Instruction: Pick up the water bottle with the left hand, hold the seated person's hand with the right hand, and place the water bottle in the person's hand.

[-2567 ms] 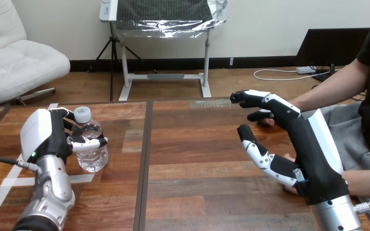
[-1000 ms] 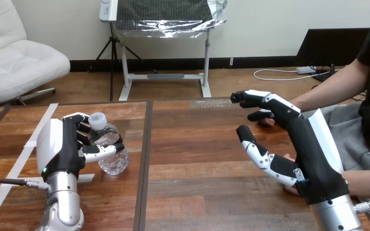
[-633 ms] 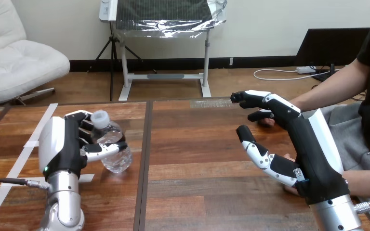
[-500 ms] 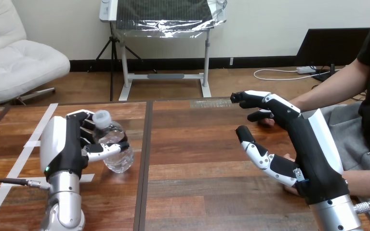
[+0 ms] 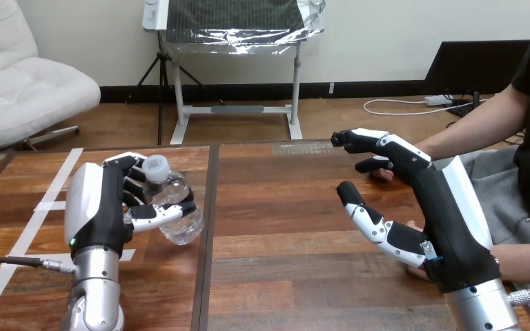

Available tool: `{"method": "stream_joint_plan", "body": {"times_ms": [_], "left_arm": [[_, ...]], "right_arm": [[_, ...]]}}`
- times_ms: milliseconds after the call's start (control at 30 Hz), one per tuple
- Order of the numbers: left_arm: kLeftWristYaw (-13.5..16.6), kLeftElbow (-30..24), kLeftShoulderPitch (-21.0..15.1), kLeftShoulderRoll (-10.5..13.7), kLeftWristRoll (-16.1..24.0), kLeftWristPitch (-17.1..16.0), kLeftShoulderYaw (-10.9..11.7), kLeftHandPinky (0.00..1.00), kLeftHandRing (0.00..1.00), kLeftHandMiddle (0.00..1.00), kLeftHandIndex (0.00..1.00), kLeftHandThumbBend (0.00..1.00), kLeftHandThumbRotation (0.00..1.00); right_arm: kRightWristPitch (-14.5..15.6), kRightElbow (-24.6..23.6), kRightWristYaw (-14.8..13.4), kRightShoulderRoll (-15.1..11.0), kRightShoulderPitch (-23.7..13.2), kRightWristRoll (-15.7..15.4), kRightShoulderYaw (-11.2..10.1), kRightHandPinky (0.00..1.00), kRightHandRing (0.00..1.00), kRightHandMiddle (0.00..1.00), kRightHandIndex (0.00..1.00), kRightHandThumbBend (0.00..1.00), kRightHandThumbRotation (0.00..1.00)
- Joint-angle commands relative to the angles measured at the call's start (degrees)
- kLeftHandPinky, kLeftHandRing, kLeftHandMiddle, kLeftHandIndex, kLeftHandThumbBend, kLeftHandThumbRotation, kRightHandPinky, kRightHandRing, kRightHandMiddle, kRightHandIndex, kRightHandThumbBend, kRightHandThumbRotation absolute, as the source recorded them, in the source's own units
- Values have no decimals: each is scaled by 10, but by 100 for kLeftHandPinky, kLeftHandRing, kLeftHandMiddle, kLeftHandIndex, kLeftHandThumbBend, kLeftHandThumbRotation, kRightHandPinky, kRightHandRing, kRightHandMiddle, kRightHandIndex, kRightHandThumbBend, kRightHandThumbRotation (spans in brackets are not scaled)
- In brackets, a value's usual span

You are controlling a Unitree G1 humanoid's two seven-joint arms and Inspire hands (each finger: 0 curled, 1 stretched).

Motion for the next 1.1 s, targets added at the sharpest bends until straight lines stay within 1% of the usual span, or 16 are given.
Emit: {"method": "stream_joint_plan", "body": {"times_ms": [0,200,467,567,700,867,1067], "left_arm": [[-3,-91,-16,-2,1,-15,17,38,40,44,47,67,0],[-23,-133,3,-11,-18,-25,21,39,40,44,47,67,0],[-38,-177,23,-19,-24,-22,25,40,40,44,47,67,0],[-48,-201,33,-23,-29,-18,26,40,40,44,47,67,0],[-57,-217,39,-27,-33,-20,28,40,40,44,47,66,0],[-70,-246,52,-33,-38,-22,29,40,40,43,47,66,0],[-89,-282,67,-43,-48,-14,33,39,39,43,47,66,0]], "right_arm": [[-7,6,-13,-3,-45,-2,-18,66,76,79,72,38,1],[-6,7,-13,-4,-46,-2,-20,66,76,79,72,39,1],[0,4,-12,-7,-45,-6,-23,65,77,79,73,40,2],[7,-1,-4,-10,-43,2,-26,66,77,80,73,41,2],[16,-4,1,-15,-43,3,-29,67,79,81,74,43,1],[46,-22,16,-29,-41,-2,-38,70,82,84,76,48,0],[79,-41,25,-49,-42,-26,-49,71,83,86,78,55,1]]}}
